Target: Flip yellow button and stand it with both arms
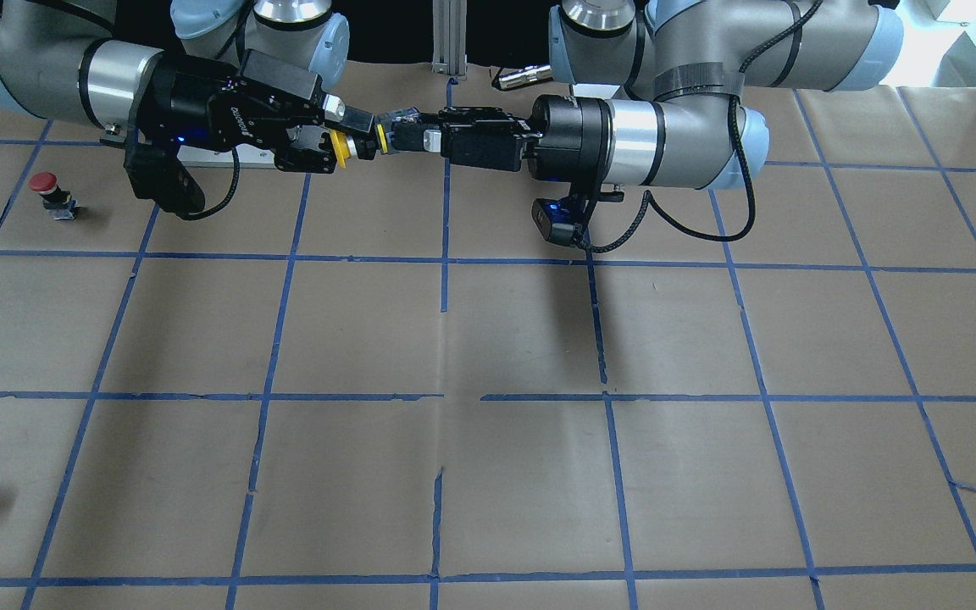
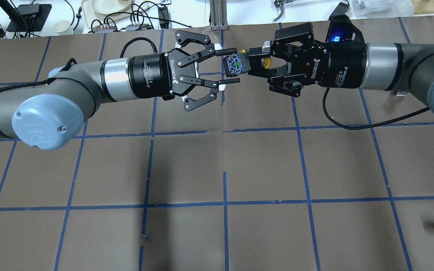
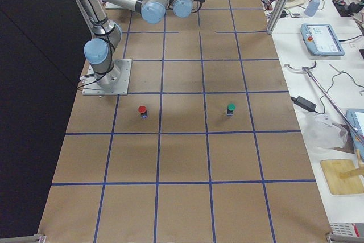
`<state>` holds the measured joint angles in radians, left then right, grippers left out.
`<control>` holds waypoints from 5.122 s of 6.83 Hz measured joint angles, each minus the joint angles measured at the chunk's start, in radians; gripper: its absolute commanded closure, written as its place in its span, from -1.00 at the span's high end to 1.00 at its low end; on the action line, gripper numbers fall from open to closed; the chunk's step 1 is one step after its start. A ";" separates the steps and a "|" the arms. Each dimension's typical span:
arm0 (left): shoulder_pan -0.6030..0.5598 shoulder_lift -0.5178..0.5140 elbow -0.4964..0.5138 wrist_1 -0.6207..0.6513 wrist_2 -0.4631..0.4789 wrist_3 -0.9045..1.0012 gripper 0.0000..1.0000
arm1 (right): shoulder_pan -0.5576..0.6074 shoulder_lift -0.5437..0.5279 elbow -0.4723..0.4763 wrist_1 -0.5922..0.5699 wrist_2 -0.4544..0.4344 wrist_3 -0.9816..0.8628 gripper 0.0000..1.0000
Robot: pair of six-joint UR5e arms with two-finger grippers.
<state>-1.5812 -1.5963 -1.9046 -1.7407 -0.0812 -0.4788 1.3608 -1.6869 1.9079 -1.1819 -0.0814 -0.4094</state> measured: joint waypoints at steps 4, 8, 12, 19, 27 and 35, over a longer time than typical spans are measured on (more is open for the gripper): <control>0.046 0.018 0.025 0.130 0.213 -0.108 0.94 | -0.041 -0.012 -0.026 -0.021 -0.067 0.008 -0.71; 0.105 0.004 0.115 0.421 1.026 -0.214 0.98 | -0.197 0.028 -0.067 -0.332 -0.579 0.000 -0.71; 0.102 0.110 0.158 0.286 1.720 0.369 1.00 | -0.216 0.194 -0.061 -0.698 -1.115 -0.197 -0.73; 0.093 0.145 0.190 0.200 1.662 0.468 1.00 | -0.629 0.297 0.221 -1.170 -1.124 -1.119 -0.73; 0.108 0.134 0.259 0.135 1.702 0.520 1.00 | -0.742 0.347 0.240 -1.175 -1.100 -1.286 0.99; 0.141 0.124 0.261 0.161 1.684 0.525 1.00 | -0.242 0.114 -0.262 -0.632 -1.312 -0.828 0.99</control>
<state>-1.4406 -1.4721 -1.6438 -1.5796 1.6026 0.0460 1.1189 -1.5732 1.6459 -1.8139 -1.3931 -1.2378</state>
